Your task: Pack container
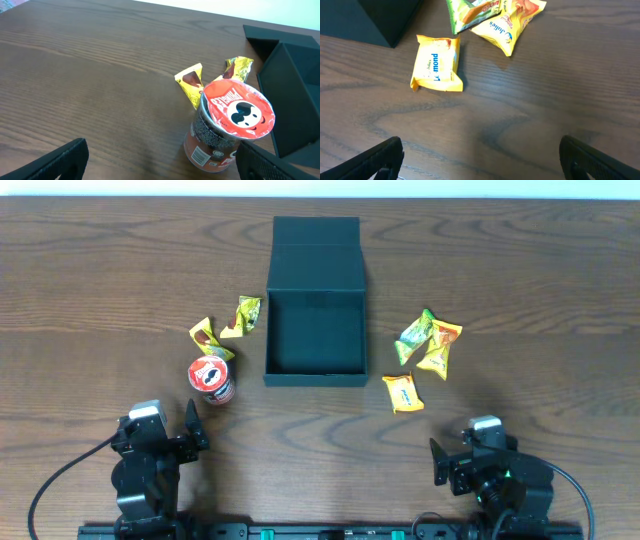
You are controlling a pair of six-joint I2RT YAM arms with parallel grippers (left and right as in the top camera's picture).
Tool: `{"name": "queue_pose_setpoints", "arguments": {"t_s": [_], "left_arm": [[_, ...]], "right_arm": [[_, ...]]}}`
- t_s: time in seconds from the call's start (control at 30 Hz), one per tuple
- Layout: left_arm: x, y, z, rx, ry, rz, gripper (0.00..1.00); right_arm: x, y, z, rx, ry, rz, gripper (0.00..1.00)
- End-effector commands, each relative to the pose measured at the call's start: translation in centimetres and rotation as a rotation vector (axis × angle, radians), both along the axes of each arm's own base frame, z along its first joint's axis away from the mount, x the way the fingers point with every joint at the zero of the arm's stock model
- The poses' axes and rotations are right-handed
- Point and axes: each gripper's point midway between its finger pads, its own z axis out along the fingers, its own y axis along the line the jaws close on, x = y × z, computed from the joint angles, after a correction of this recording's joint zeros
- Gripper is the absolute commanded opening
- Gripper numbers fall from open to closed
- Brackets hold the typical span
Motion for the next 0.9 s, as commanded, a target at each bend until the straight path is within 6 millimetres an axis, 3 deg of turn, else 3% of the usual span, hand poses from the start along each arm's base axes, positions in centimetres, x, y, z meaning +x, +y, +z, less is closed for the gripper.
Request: {"name": "queue_pose_setpoints", "arguments": {"t_s": [0.0, 0.43, 0.67, 0.87], "left_arm": [[0.0, 0.1, -0.8, 0.005, 0.016, 0.005, 0.95], [0.1, -0.1, -0.6, -0.01, 0.004, -0.003, 0.95], [-0.1, -5.5, -0.5, -0.265, 0.006, -0.235, 0.95], [-0.6, -8.1, 0.1, -0.441, 0.012, -0.334, 0.95]], "right_arm": [[0.0, 0.2, -0.3, -0.001, 0.0, 0.014, 0.99], [0.0, 0.2, -0.3, -0.001, 0.0, 0.014, 0.99], [0.0, 0.2, -0.3, -0.001, 0.0, 0.014, 0.99], [0.0, 0.2, -0.3, -0.001, 0.0, 0.014, 0.99]]}}
